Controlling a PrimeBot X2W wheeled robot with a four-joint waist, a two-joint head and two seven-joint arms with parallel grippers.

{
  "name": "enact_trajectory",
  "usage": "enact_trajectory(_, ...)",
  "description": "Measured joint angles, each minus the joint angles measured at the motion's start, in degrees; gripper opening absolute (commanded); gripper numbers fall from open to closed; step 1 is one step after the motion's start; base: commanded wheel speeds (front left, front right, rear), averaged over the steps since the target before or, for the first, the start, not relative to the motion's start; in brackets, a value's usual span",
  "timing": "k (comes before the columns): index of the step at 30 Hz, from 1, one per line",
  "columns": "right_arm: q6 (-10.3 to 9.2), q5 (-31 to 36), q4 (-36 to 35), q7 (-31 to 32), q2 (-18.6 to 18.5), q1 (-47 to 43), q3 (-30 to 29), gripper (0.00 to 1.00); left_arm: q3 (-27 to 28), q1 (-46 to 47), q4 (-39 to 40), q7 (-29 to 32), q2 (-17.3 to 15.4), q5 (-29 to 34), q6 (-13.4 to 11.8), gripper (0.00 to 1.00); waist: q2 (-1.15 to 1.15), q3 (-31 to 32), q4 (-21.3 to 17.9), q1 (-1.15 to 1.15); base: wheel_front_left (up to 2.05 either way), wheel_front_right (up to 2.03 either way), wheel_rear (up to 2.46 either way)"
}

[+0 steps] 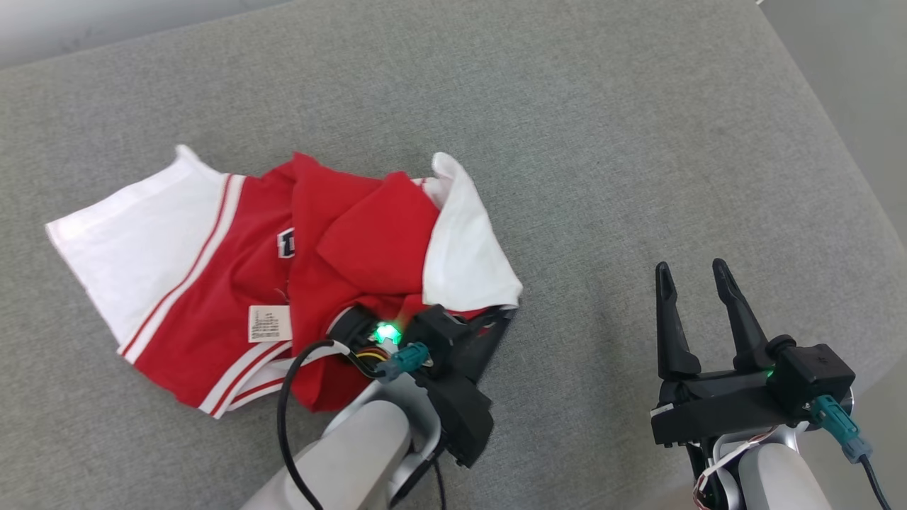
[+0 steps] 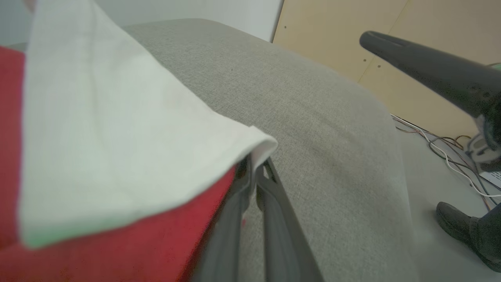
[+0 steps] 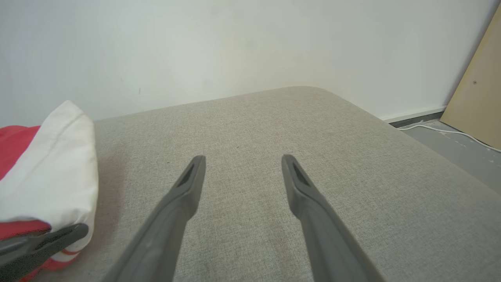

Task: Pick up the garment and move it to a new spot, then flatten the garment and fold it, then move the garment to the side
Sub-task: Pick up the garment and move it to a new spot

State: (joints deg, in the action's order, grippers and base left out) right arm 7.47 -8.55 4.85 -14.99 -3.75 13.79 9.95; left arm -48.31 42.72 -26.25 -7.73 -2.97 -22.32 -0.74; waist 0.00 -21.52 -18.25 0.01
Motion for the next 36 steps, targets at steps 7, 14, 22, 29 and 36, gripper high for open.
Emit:
enact_trajectory(7, 0.00, 0.3, 0.1, -0.1, 0.2, 0.0, -1.0, 1.00, -4.8, 1.9, 3.4, -2.6, 0.1, -4.0, 1.0, 1.00, 0.00, 0.9, 2.1, 0.00, 0.00, 0.00, 0.00)
enact_trajectory(14, 0.00, 0.4, 0.0, -0.1, -0.7, -0.1, -1.6, 1.00, -2.9, 1.3, 8.0, -4.8, -1.1, -5.0, -0.7, 1.00, 0.00, 2.9, 5.5, 0.00, 0.00, 0.00, 0.00)
enact_trajectory(22, 0.00, 0.9, -0.1, -0.1, -1.5, -0.3, -2.3, 1.00, 4.9, -2.6, 14.2, -6.0, -8.0, -7.0, -6.8, 1.00, 0.00, 5.1, 10.0, -0.01, 0.00, 0.00, 0.00)
enact_trajectory(29, 0.00, 1.0, 0.1, -0.1, -1.9, -0.4, -2.5, 1.00, 14.3, -6.7, 17.8, -7.0, -13.1, -8.0, -11.5, 1.00, 0.00, 6.9, 13.2, -0.01, 0.00, 0.00, 0.00)
enact_trajectory(36, 0.00, 1.0, 0.6, -0.1, -2.4, -0.5, -2.4, 1.00, 25.3, -12.9, 22.6, -7.2, -15.8, -6.4, -14.3, 1.00, 0.00, 8.3, 15.3, -0.01, 0.00, 0.00, 0.00)
